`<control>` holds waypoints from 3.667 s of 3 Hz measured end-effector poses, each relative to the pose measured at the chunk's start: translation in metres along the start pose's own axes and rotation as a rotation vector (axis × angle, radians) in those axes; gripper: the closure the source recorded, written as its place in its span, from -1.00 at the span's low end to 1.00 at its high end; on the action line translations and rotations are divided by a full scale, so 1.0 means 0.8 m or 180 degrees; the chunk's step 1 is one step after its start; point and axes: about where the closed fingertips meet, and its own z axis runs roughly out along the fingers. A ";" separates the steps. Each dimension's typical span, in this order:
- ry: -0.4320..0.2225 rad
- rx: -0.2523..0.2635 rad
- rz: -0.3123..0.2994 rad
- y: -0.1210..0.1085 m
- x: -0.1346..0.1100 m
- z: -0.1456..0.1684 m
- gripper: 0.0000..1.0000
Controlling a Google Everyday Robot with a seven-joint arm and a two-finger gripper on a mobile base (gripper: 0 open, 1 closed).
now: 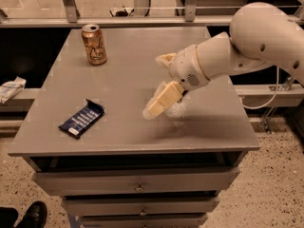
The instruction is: Move rxbar chocolate near rxbar blueberry
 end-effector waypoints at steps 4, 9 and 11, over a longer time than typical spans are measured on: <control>0.0628 0.0782 0.0656 -0.108 0.094 -0.030 -1.00; 0.0572 0.0733 0.0647 -0.091 0.078 -0.002 1.00; 0.0060 0.0152 0.0192 -0.031 -0.032 0.073 0.95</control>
Offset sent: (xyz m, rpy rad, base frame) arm 0.0922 -0.0855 -0.0457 -0.1812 0.0570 -0.3405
